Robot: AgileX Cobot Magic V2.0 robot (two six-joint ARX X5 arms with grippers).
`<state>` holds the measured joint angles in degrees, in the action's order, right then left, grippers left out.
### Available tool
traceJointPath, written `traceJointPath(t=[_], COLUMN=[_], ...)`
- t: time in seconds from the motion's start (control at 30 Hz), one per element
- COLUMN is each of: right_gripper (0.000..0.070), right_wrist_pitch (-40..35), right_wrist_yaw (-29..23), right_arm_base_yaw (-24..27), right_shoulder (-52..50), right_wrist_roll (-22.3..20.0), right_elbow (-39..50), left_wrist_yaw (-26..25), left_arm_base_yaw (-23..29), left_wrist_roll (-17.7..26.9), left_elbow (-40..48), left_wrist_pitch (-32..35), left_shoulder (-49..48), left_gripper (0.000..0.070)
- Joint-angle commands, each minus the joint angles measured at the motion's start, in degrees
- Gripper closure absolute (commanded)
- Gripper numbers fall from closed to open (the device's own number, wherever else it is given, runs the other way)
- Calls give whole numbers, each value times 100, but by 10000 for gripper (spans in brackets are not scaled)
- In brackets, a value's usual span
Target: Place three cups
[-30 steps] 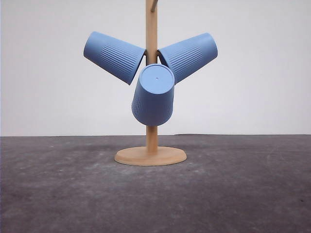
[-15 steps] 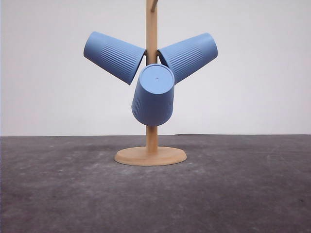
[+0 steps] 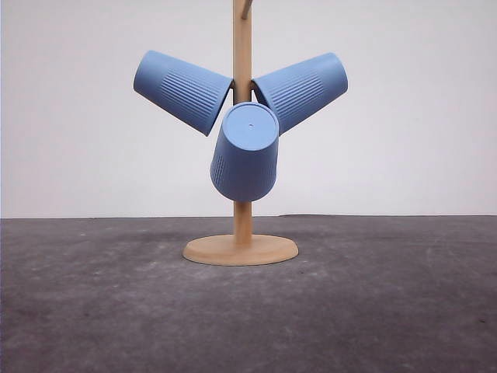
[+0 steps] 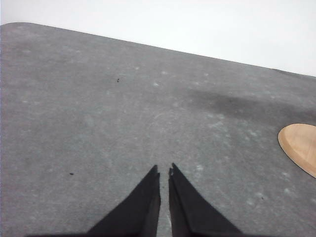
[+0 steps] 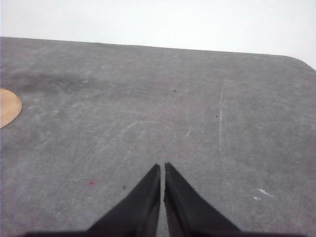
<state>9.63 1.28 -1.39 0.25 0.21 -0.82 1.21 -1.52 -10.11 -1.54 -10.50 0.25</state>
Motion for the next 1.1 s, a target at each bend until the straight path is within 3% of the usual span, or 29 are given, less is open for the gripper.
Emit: traceJointPath(t=[0.0, 1.07], right_gripper=[688, 688], right_wrist_pitch=[-76, -76], right_wrist_yaw=[-18, -18], right_arm_base_yaw=[11, 11], right_shoulder=[-4, -4], right_wrist_roll=[48, 48], right_elbow=[17, 17], left_wrist_yaw=[-4, -4], left_arm_base_yaw=[-4, -4], left_wrist_roll=[35, 35], left_elbow=[81, 81], left_wrist_pitch=[-26, -26], left_shoulder=[-7, -7], left_gripper=[688, 688])
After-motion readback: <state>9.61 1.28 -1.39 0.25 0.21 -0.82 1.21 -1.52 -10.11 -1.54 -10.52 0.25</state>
